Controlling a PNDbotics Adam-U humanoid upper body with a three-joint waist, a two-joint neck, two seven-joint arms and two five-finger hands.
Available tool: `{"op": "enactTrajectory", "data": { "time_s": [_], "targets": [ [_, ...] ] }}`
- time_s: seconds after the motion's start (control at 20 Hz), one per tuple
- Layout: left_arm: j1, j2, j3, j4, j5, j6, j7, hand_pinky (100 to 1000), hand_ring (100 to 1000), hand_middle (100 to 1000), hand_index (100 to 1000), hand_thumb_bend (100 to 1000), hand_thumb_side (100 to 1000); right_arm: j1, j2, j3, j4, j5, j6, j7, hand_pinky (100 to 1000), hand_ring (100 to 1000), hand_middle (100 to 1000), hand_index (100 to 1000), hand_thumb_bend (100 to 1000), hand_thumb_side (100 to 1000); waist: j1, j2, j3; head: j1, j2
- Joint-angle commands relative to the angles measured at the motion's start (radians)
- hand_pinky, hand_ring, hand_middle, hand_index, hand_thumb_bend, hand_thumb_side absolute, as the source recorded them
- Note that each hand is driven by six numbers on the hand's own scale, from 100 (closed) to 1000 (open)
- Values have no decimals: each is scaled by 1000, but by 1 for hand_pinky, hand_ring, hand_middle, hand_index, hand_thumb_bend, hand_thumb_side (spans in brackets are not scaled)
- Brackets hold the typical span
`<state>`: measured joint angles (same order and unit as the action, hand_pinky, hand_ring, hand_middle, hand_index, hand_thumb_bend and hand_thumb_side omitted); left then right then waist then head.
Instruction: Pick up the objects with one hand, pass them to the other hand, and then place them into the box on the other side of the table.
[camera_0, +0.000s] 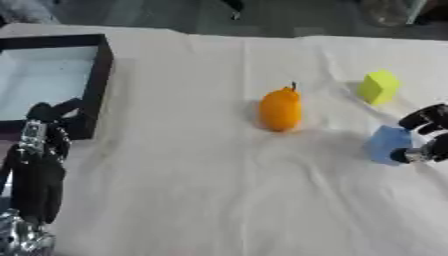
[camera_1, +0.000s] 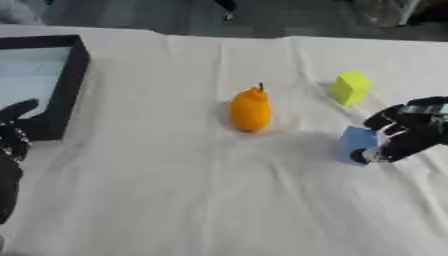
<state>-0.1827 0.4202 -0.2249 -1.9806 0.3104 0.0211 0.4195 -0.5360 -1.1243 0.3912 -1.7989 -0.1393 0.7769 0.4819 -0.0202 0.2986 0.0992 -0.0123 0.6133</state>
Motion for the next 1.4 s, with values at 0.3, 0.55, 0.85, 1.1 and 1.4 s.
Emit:
{"op": "enactTrajectory", "data": {
  "time_s": [0.3, 0.55, 0.85, 1.1, 1.4],
  "targets": [
    [0, 6, 8, -19, -2, 1, 2, 1000, 825, 823, 782, 156, 869, -7, -43, -3, -19, 54, 130, 142, 942, 990, 938, 932, 455, 253, 9, -4, 0, 2, -9],
    [0, 5, 7, -19, -1, 1, 1, 1000, 824, 823, 782, 156, 872, -6, -40, 2, -18, 94, 130, 142, 943, 992, 941, 939, 480, 249, 10, -3, 0, 0, -10],
    [0, 3, 7, -19, -2, 2, 1, 1000, 824, 823, 782, 157, 874, -5, -36, 5, -16, 117, 130, 157, 944, 996, 945, 946, 483, 268, 11, 0, -1, -1, -9],
    [1, 1, 6, -19, -3, 3, 1, 1000, 824, 823, 781, 158, 877, -9, -30, 11, -10, 132, 130, 156, 944, 996, 946, 947, 490, 268, 12, 1, 0, -1, -11],
    [1, -1, 6, -19, -4, 4, 2, 1000, 824, 823, 781, 159, 880, -14, -22, 19, 0, 145, 130, 147, 942, 994, 944, 947, 493, 276, 13, 5, 1, 0, -10]
  ]
}}
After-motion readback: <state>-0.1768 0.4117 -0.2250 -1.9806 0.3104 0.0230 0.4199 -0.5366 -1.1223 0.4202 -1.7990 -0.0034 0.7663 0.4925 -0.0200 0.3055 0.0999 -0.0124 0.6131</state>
